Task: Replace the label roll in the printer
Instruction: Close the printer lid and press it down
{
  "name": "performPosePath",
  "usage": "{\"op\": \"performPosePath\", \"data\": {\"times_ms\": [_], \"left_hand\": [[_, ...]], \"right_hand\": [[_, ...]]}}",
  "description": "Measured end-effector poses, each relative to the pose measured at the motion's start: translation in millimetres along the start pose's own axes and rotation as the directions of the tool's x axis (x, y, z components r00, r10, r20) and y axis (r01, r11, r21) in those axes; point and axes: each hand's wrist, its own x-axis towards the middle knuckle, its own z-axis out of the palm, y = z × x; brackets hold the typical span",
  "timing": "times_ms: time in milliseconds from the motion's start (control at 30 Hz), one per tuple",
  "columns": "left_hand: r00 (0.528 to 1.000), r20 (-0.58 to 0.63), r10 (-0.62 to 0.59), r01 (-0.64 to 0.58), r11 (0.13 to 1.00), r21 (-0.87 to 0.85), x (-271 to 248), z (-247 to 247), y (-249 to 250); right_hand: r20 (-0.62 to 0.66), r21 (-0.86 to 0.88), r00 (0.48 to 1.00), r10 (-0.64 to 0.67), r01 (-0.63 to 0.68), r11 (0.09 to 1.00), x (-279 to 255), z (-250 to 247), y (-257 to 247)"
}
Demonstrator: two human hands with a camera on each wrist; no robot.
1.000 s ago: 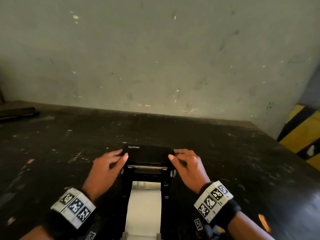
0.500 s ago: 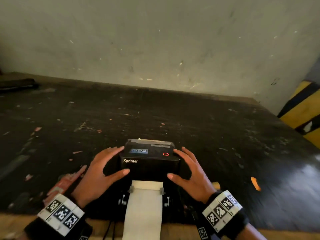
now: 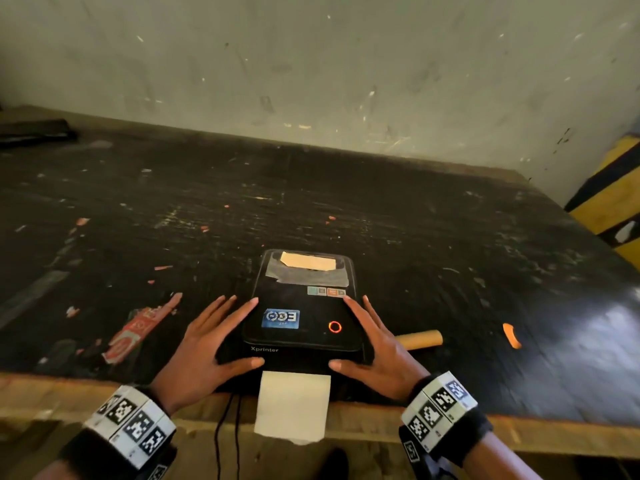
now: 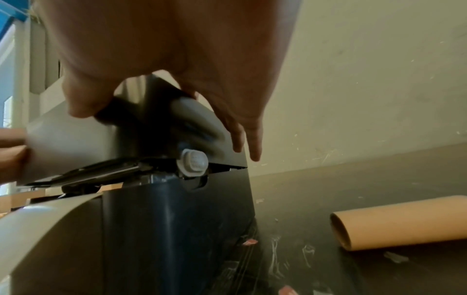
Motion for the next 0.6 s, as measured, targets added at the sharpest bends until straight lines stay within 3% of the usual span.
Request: {"op": "performPosePath", "data": {"times_ms": [233, 333, 600], "left_hand": [[0.991, 0.126, -0.044, 0.056, 0.994, -0.096, 10.4, 2.0, 3.1], [0.988, 0.142, -0.057, 0.083, 0.979, -0.184, 5.9, 8.6, 0.6], [0.99, 0.116, -0.076, 0.1, 0.972, -0.215, -2.1, 20.3, -4.4]], "right_hand": [[0.009, 0.038, 1.0, 0.02, -0.021, 0.999, 0.9, 3.6, -2.9], [0.015, 0.038, 1.0, 0.022, -0.023, 0.999, -0.2, 6.7, -2.2], [-0.036, 0.103, 0.999, 0.006, -0.003, 0.995, -4.8, 20.8, 3.7]]}}
